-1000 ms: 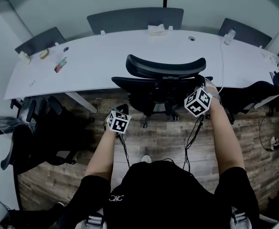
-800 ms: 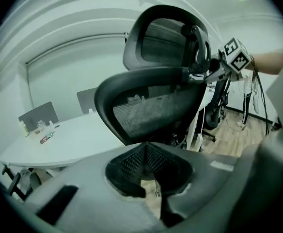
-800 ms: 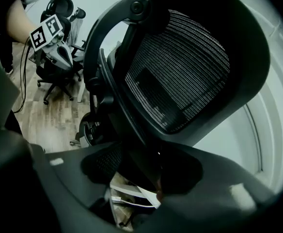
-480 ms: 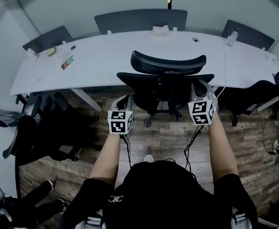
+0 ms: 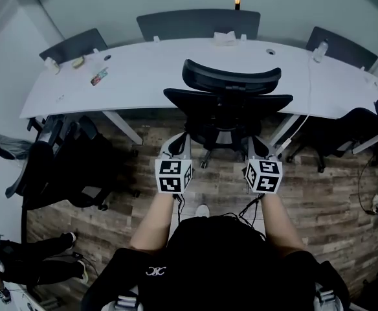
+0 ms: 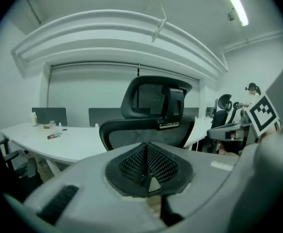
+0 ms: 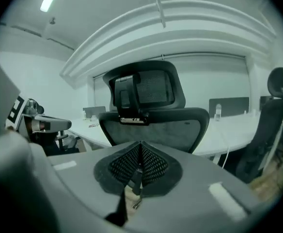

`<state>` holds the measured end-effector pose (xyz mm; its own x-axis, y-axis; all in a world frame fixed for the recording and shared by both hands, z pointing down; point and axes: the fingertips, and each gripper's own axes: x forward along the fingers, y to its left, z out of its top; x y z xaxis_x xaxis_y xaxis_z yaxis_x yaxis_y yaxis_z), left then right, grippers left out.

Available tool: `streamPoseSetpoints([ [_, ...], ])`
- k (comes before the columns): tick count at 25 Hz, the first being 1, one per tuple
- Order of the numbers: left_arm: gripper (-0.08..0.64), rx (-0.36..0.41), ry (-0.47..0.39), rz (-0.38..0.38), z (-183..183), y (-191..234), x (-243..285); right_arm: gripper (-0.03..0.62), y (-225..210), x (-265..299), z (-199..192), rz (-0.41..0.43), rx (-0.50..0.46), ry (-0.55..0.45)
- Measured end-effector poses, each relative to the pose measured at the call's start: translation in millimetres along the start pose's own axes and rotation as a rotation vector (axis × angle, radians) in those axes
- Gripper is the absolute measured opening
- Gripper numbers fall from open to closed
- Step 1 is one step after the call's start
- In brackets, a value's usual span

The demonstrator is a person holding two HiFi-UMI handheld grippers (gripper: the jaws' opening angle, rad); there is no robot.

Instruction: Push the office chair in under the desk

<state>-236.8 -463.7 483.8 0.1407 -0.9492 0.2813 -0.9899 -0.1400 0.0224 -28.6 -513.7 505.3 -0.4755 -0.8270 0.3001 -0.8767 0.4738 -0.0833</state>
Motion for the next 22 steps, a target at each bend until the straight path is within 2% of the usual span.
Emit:
streamPoseSetpoints([
  [3, 0.009, -0.037, 0.019, 0.005, -13.7, -6.5, -8.7, 0.006, 1.2, -10.3, -16.6, 0.005, 0.015, 0.018],
  [6, 0.009, -0.053, 0.014, 0.01, -17.8, -13.4, -18.5, 0.006, 0.7, -19.3, -17.3, 0.011, 0.016, 0.007],
  [14, 0.009, -0.061, 0.002, 0.043, -25.2, -25.8, -33.2, 0.006, 3.3, -35.2, -16.9, 0.016, -0.006, -0.035],
  [22, 0.009, -0.054, 0.018, 0.049, -31.1, -27.4, -37.6, 0.006, 8.6, -42.9, -22.9, 0.038, -0.03, -0.026],
])
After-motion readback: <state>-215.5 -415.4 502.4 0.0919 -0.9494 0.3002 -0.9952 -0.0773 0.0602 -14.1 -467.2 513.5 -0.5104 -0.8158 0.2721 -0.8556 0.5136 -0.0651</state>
